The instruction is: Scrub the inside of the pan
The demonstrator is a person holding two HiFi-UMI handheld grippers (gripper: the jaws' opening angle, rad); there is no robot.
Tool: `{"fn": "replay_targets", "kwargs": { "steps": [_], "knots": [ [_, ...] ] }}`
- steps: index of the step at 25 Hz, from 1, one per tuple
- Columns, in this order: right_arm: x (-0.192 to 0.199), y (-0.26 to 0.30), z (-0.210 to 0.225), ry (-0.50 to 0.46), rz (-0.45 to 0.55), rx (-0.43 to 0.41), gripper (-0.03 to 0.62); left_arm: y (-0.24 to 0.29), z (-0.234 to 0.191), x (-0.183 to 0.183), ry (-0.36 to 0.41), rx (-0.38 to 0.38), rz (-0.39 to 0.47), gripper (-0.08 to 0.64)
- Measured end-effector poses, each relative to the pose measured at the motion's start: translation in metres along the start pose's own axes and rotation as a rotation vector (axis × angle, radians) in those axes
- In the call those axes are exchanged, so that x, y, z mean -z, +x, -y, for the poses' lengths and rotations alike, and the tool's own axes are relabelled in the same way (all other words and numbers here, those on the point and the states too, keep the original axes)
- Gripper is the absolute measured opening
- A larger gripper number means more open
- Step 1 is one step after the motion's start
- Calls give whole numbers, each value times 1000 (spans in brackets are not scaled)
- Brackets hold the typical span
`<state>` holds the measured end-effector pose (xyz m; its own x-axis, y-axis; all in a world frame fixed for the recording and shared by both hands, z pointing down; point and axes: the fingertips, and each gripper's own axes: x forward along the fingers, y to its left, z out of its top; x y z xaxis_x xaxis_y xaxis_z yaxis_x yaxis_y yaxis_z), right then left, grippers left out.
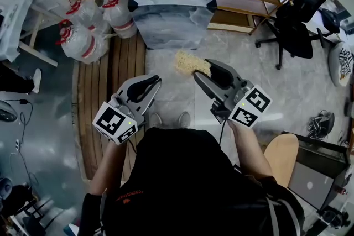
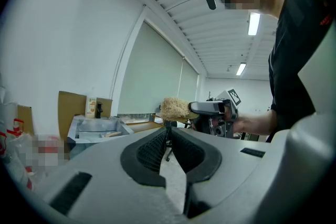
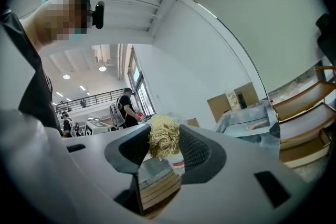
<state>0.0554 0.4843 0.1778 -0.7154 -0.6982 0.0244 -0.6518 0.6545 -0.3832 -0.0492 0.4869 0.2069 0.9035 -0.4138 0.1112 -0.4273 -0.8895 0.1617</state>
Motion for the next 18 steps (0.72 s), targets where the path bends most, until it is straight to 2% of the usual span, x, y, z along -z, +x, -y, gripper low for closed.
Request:
{"fn": "replay_targets", "kwargs": {
  "steps": [10,18],
  "knots": [
    [1,-39,28,-6,-33,-19,169,29,20,4,-5,-45,3,41],
    [-11,-56,62,3,-18,11,169,53,17,3,-8,-53,-4,41]
  ]
}}
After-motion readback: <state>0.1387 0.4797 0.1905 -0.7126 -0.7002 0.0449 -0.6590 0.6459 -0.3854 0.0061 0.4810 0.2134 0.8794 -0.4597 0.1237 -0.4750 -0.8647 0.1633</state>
